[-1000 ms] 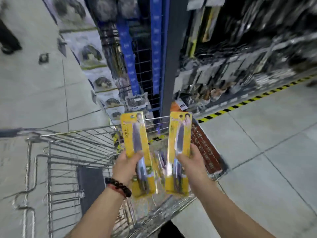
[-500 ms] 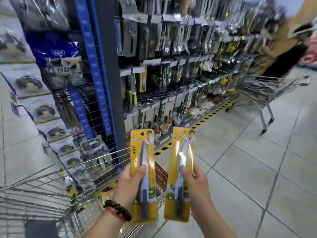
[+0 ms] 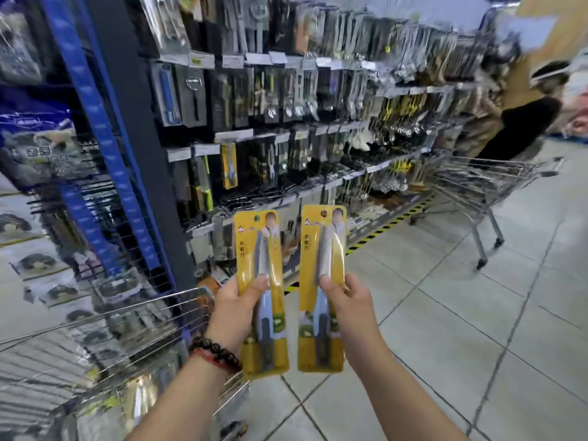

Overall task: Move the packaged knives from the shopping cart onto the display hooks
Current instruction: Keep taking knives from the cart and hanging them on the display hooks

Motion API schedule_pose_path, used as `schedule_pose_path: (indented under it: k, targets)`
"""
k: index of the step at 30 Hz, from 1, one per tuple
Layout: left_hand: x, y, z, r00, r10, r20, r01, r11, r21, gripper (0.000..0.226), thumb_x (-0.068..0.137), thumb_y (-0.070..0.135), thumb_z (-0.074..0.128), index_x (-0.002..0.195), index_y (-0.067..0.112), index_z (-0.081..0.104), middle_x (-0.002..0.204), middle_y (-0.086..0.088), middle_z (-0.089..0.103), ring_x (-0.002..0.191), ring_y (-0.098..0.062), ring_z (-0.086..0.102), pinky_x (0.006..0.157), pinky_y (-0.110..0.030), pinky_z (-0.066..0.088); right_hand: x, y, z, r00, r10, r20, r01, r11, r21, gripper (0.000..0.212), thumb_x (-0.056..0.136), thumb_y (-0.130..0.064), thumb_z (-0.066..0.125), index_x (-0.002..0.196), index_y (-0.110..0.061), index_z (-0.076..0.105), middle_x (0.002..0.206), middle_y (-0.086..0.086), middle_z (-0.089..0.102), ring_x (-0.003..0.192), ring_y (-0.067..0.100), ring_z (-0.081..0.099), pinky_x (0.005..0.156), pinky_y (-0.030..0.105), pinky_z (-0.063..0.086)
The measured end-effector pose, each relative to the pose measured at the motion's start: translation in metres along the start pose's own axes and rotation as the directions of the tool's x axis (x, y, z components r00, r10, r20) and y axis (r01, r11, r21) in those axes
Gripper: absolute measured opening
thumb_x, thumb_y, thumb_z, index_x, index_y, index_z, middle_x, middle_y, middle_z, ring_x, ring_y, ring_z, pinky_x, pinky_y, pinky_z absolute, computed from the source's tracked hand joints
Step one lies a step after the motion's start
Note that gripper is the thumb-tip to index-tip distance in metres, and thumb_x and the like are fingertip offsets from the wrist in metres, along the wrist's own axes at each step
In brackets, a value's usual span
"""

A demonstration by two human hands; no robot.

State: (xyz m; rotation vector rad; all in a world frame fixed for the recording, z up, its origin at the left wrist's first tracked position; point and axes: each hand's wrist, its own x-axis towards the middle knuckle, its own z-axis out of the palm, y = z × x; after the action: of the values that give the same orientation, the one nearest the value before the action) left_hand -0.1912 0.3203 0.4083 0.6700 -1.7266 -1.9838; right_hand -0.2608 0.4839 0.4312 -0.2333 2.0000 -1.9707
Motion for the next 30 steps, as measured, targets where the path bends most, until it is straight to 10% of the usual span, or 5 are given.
schedule_pose_path:
  k: [6, 9, 14, 30]
  targets:
    - [0.026, -0.007, 0.071, 0.998, 0.037, -0.041, -0.036, 0.999, 0.019, 0.018, 0.091, 0.026, 0.060, 0.107, 0.019, 0.065, 0.099, 0.001, 0.075, 0.090, -0.016, 0.070, 0.080, -0.037, 0.055, 0.070, -0.001, -0.059, 0.999, -0.015, 0.049, 0.017, 0.999, -0.042, 0.018, 0.090, -0.038, 0.063, 0.095, -0.020, 0.065, 0.105, 0.035, 0.055, 0.074, 0.029, 0.055, 0.070, 0.038, 0.045]
    - [0.052, -0.014, 0.086, 0.996, 0.041, -0.084, -0.038, 0.998, 0.041, 0.017, 0.092, 0.028, 0.060, 0.106, 0.021, 0.066, 0.099, 0.001, 0.074, 0.093, -0.019, 0.070, 0.083, -0.040, 0.055, 0.112, 0.002, -0.066, 0.998, -0.001, 0.070, 0.005, 0.998, -0.060, 0.019, 0.091, -0.037, 0.062, 0.098, -0.019, 0.063, 0.109, 0.031, 0.056, 0.088, 0.048, 0.056, 0.074, 0.050, 0.053]
    - [0.126, -0.030, 0.108, 0.986, 0.052, -0.158, -0.050, 0.999, 0.020, 0.017, 0.092, 0.030, 0.061, 0.107, 0.023, 0.065, 0.100, 0.003, 0.074, 0.095, -0.019, 0.069, 0.086, -0.042, 0.055, 0.198, 0.006, -0.074, 0.991, -0.038, 0.127, 0.047, 0.997, -0.065, 0.015, 0.091, -0.035, 0.063, 0.096, -0.021, 0.065, 0.106, 0.024, 0.061, 0.082, 0.024, 0.057, 0.081, 0.050, 0.053]
    - [0.359, -0.027, 0.152, 0.921, -0.034, -0.389, 0.019, 0.999, -0.042, 0.025, 0.090, 0.033, 0.062, 0.113, 0.022, 0.065, 0.105, 0.006, 0.073, 0.102, -0.014, 0.067, 0.097, -0.041, 0.049, 0.480, 0.004, -0.026, 0.937, 0.026, 0.348, 0.037, 0.984, -0.173, 0.009, 0.094, -0.025, 0.061, 0.093, -0.016, 0.064, 0.094, 0.022, 0.062, 0.078, 0.021, 0.055, 0.070, 0.033, 0.044]
